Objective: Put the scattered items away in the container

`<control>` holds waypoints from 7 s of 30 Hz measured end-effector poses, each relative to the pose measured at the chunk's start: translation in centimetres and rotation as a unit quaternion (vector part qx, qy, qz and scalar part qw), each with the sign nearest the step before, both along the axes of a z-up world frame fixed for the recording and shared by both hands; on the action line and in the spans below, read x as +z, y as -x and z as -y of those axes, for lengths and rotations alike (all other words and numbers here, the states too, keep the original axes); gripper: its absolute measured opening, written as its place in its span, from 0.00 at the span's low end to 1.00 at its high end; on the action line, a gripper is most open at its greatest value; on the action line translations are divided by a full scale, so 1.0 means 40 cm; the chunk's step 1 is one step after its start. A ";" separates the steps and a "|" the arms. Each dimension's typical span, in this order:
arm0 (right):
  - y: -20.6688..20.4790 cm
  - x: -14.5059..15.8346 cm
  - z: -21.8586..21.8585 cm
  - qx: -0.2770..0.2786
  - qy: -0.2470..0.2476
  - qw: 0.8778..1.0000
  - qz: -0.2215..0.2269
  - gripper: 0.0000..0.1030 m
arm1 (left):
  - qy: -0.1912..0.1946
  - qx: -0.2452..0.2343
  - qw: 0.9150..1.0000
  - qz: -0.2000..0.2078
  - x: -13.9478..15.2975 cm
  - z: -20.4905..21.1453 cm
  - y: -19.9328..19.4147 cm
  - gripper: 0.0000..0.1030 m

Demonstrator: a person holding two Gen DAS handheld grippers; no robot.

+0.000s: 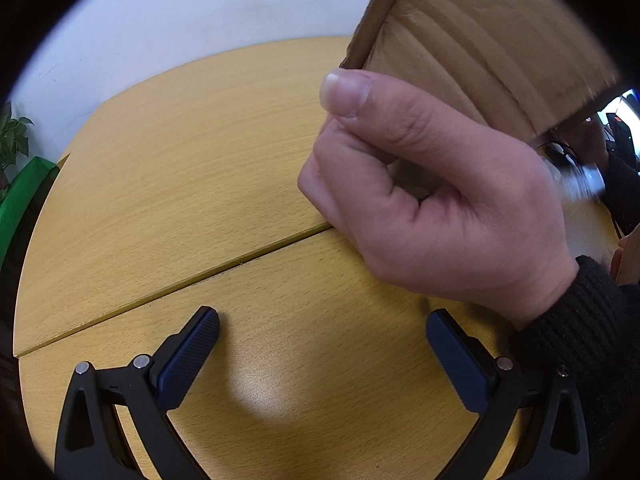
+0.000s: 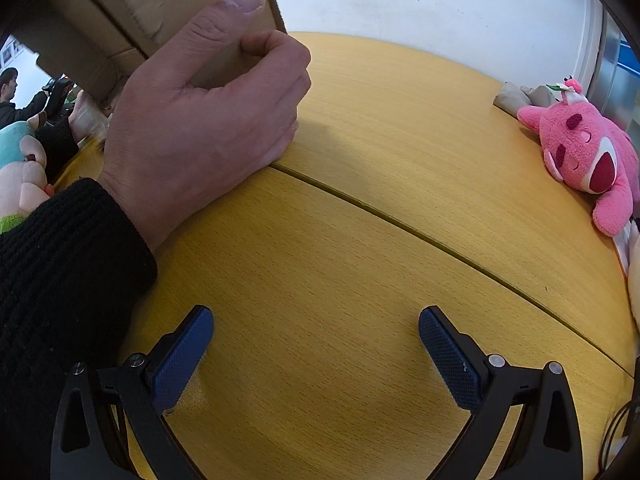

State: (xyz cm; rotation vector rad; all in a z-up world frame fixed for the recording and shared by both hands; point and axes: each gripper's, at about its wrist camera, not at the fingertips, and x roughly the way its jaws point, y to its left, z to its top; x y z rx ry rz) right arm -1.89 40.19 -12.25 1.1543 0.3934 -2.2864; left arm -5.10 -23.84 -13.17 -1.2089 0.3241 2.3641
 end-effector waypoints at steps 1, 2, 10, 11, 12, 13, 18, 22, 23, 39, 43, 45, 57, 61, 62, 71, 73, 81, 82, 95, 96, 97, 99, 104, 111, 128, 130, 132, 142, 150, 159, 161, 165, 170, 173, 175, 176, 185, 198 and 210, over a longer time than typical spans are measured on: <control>0.000 0.000 0.000 0.000 0.000 1.000 0.000 1.00 | 0.000 0.000 1.000 0.000 0.000 0.000 0.000 1.00; 0.000 0.000 0.000 0.000 0.000 1.000 0.000 1.00 | 0.000 0.000 1.000 0.000 -0.001 0.001 0.000 1.00; 0.001 0.000 -0.001 0.000 0.000 1.000 0.000 1.00 | 0.000 0.000 1.000 0.000 -0.002 0.001 0.002 1.00; 0.002 0.000 -0.002 0.000 0.000 1.000 0.000 1.00 | 0.000 0.000 1.000 0.000 -0.003 0.002 0.002 1.00; 0.002 0.000 -0.002 0.000 0.000 1.000 0.000 1.00 | 0.000 0.000 1.000 0.000 -0.002 0.002 0.001 1.00; 0.002 -0.001 -0.002 0.000 0.000 1.000 0.000 1.00 | 0.000 0.000 1.000 0.000 -0.002 0.002 0.001 1.00; 0.002 -0.001 -0.002 0.000 0.000 1.000 0.000 1.00 | 0.000 -0.001 1.000 0.000 -0.002 0.001 0.001 1.00; 0.002 -0.001 -0.002 0.000 0.000 1.000 0.000 1.00 | 0.000 -0.001 1.000 0.000 -0.002 0.002 0.001 1.00; 0.003 -0.001 -0.002 0.000 0.000 1.000 0.000 1.00 | 0.000 -0.001 1.000 0.000 -0.002 0.002 0.001 1.00; 0.003 -0.002 -0.002 0.000 0.000 1.000 0.000 1.00 | 0.000 -0.001 1.000 0.000 -0.001 0.003 0.001 1.00; 0.004 -0.002 -0.002 0.000 0.000 1.000 0.000 1.00 | 0.000 -0.001 1.000 0.000 -0.001 0.001 0.001 1.00; 0.004 -0.003 -0.002 0.000 0.000 1.000 0.000 1.00 | 0.000 -0.002 1.000 0.000 -0.002 0.001 0.000 1.00; 0.005 -0.003 -0.002 0.001 0.000 1.000 0.000 1.00 | 0.000 -0.002 1.000 0.000 -0.001 0.003 0.000 1.00; 0.006 -0.003 -0.003 0.001 0.000 1.000 0.000 1.00 | 0.000 -0.002 1.000 0.000 -0.001 0.003 -0.001 1.00; 0.005 -0.003 -0.003 0.001 0.000 1.000 0.000 1.00 | 0.000 -0.002 1.000 0.000 -0.001 0.003 0.000 1.00; 0.006 -0.004 -0.003 0.001 0.000 1.000 -0.001 1.00 | 0.000 -0.002 1.000 0.000 -0.001 0.004 0.000 1.00; 0.006 -0.004 -0.003 0.001 0.000 1.000 -0.001 1.00 | 0.000 -0.002 1.000 0.000 -0.001 0.004 0.000 1.00; 0.008 -0.004 -0.002 -0.001 0.000 1.000 -0.001 1.00 | 0.000 -0.003 1.000 0.000 -0.001 0.005 0.000 1.00; 0.012 -0.004 0.002 0.000 0.000 1.000 -0.001 1.00 | 0.000 -0.003 1.000 0.000 -0.001 0.005 0.000 1.00; -0.050 -0.004 0.056 -0.101 0.000 0.995 -0.002 1.00 | 0.000 0.047 0.999 0.001 0.002 -0.003 -0.010 1.00; -0.056 -0.004 0.060 -0.098 0.000 0.995 -0.002 1.00 | 0.000 0.065 0.998 0.000 0.005 -0.022 -0.015 1.00; -0.057 -0.003 0.063 -0.098 0.000 0.995 -0.001 1.00 | 0.001 0.079 0.997 0.000 0.015 -0.028 -0.005 1.00; -0.066 -0.003 0.065 -0.110 0.000 0.994 -0.002 1.00 | 0.002 0.084 0.996 0.000 0.013 -0.044 -0.008 1.00; -0.090 -0.004 0.074 -0.139 0.001 0.990 -0.001 1.00 | 0.001 0.140 0.990 -0.001 0.010 -0.069 -0.050 1.00; -0.106 -0.004 0.098 -0.155 0.001 0.988 -0.001 1.00 | -0.011 0.135 0.991 -0.009 0.025 -0.090 -0.101 0.99; -0.236 0.182 0.342 -0.062 0.087 0.991 -0.077 1.00 | -0.204 -0.013 0.979 -0.022 0.281 -0.310 -0.401 0.99; -0.255 0.202 0.370 -0.044 0.105 0.990 -0.078 1.00 | -0.208 -0.029 0.978 -0.007 0.261 -0.346 -0.407 0.99; -0.272 0.219 0.392 -0.027 0.128 0.988 -0.078 1.00 | -0.217 -0.041 0.975 0.007 0.242 -0.367 -0.414 0.99; -0.316 0.146 0.571 0.063 0.166 0.984 0.002 1.00 | -0.219 -0.035 0.974 0.052 0.163 -0.408 -0.405 0.99; -0.299 0.087 0.690 0.085 0.096 0.992 0.007 1.00 | -0.181 -0.009 0.982 0.051 0.120 -0.423 -0.385 1.00; -0.242 0.074 0.647 0.086 0.124 0.987 0.047 1.00 | -0.234 -0.016 0.965 0.120 0.048 -0.415 -0.327 0.95; -0.232 0.067 0.649 0.084 0.113 0.989 0.051 1.00 | -0.239 -0.011 0.962 0.128 0.034 -0.415 -0.320 0.95; -0.226 0.055 0.645 0.091 0.149 0.981 0.087 0.80 | -0.244 -0.014 0.962 0.125 0.032 -0.404 -0.325 0.91; -0.254 0.061 0.644 0.096 0.166 0.979 0.075 0.70 | -0.234 -0.012 0.965 0.117 0.045 -0.404 -0.335 0.87; -0.279 0.071 0.636 0.099 0.164 0.980 0.058 0.69 | -0.229 -0.013 0.967 0.114 0.053 -0.407 -0.340 0.85; -0.291 0.071 0.637 0.108 0.155 0.981 0.048 0.70 | -0.223 -0.014 0.969 0.109 0.058 -0.408 -0.344 0.85; -0.297 0.072 0.639 0.111 0.144 0.983 0.038 0.78 | -0.222 -0.016 0.969 0.109 0.058 -0.409 -0.344 0.85; -0.295 0.112 0.645 0.145 0.079 0.986 -0.026 0.99 | -0.206 -0.073 0.969 0.114 0.059 -0.405 -0.336 0.85; -0.269 0.079 0.718 0.186 0.050 0.981 0.003 0.94 | -0.185 -0.113 0.970 0.111 0.058 -0.412 -0.315 0.85; -0.289 0.064 0.722 0.163 0.048 0.985 0.009 0.77 | -0.182 -0.090 0.974 0.102 0.061 -0.383 -0.316 0.88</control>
